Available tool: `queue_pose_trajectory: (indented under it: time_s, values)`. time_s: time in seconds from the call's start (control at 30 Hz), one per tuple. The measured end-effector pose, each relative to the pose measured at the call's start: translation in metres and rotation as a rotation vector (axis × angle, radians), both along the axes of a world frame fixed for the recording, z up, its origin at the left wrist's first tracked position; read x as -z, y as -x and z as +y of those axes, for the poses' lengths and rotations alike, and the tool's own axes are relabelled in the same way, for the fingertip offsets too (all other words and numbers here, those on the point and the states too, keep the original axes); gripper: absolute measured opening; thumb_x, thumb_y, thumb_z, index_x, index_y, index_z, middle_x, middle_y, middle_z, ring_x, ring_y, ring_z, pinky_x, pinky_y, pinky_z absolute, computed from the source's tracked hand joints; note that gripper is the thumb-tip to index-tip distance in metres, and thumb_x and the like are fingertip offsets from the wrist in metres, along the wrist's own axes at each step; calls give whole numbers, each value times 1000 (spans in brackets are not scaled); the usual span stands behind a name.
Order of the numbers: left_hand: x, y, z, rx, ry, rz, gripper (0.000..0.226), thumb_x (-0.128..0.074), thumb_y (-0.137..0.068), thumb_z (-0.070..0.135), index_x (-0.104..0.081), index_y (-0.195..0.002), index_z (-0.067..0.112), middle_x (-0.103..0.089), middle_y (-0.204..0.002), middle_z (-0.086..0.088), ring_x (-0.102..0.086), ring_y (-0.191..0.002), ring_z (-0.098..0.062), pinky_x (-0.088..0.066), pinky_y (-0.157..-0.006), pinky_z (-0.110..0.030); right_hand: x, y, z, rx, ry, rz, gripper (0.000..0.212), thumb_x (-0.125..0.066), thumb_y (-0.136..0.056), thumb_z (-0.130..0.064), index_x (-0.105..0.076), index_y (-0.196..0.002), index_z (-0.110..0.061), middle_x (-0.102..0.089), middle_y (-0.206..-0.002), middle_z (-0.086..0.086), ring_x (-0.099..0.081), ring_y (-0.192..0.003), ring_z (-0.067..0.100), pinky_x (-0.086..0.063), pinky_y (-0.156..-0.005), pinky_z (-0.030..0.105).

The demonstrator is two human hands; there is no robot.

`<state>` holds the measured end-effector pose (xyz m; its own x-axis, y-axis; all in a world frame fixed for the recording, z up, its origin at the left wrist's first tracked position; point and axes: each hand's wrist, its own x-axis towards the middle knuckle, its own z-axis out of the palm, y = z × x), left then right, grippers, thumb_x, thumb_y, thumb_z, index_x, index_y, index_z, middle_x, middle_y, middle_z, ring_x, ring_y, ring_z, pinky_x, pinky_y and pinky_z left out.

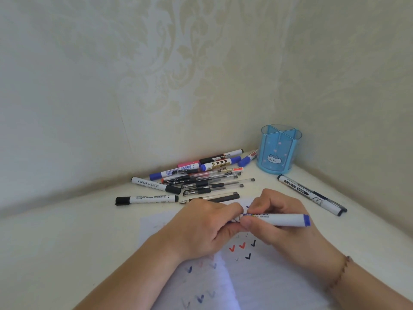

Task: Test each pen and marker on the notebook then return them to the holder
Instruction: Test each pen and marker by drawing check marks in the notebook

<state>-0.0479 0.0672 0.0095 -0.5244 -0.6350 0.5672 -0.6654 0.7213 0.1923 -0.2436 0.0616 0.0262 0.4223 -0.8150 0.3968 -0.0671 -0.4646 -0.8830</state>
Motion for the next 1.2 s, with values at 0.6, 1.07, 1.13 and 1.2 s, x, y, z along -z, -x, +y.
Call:
queue_pose_trajectory:
  time_s: [0.6, 1.07, 1.13, 1.2]
  values:
    - [5, -14, -1, -88, -318, 207, 31, -27, -94, 29, -39, -123, 34, -49, -79, 17, -47, -69, -6, -38, -64, -26, -3, 20, -10, 119, -260, -15, 43, -81, -74, -18, -50, -45, -14, -49, -41, 3, -40, -39, 21, -32, -44, 22]
    - [7, -10, -7, -138, -352, 205, 24, -70, -87, 35, -57, -108, 34, -61, -102, 20, -57, -100, -3, -42, -85, -12, 7, 14, -11, 146, -200, 255, 48, -68, -79, 4, -41, -43, -16, -45, -46, 0, -42, -39, 1, -34, -44, 7]
    - [7, -10, -6, -129, -344, 194, 19, -70, -88, 34, -60, -104, 30, -60, -99, 19, -55, -98, -6, -43, -85, -15, 7, 14, -12, 140, -196, 278, 50, -68, -78, 4, -40, -42, -18, -43, -43, -5, -41, -39, 2, -33, -43, 9]
    - [6, -10, -6, -125, -336, 190, 18, -69, -88, 33, -61, -104, 29, -59, -98, 20, -55, -97, -7, -43, -84, -16, 8, 16, -13, 157, -188, 283, 49, -67, -78, 3, -40, -43, -17, -44, -44, 2, -40, -41, 4, -34, -44, 11]
